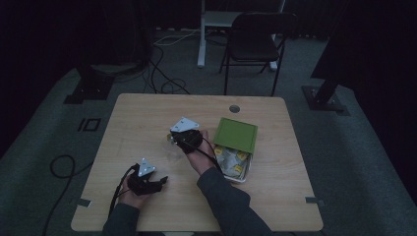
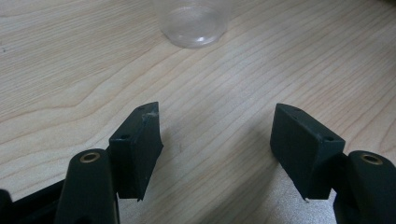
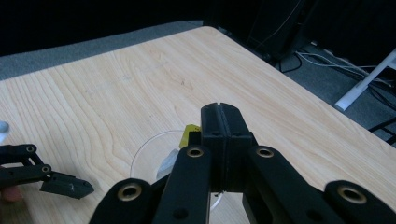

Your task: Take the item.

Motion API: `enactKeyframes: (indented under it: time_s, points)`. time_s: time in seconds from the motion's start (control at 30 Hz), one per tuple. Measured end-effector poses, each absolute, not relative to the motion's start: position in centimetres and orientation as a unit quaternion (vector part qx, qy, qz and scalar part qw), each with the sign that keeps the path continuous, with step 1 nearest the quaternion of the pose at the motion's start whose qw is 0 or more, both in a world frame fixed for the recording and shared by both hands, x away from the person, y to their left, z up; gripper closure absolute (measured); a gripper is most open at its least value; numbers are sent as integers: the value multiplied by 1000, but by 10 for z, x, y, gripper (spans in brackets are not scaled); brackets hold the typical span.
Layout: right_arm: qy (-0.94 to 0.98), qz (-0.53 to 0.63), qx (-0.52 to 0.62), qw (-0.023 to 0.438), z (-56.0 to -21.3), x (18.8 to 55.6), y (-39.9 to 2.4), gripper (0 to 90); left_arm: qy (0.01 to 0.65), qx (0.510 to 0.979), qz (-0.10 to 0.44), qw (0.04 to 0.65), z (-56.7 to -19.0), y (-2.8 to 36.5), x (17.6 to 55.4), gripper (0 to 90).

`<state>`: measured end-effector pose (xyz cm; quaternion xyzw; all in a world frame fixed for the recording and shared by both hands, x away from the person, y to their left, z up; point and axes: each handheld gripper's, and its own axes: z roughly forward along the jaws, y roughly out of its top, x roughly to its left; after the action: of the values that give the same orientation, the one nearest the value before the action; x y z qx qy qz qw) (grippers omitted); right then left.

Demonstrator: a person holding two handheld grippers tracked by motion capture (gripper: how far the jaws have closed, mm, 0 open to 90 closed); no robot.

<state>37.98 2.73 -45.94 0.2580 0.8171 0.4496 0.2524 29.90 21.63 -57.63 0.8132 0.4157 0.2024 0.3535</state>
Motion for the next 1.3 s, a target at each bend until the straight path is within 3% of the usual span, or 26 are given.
enactKeyframes:
  time_s: [0.07, 0.17, 0.27, 1.3]
  points:
    - [822, 445, 255, 248, -463, 383, 31, 896, 416, 813, 203, 353, -576, 216, 299, 346]
    - [826, 435, 239, 265, -465, 381, 35, 760, 416, 813, 202, 354, -576, 216, 299, 346]
    - [825, 437, 236, 269, -464, 376, 35, 713, 415, 813, 202, 353, -576, 216, 299, 346]
    - [813, 447, 290, 236, -467, 357, -30, 726, 416, 813, 202, 354, -576, 216, 299, 346]
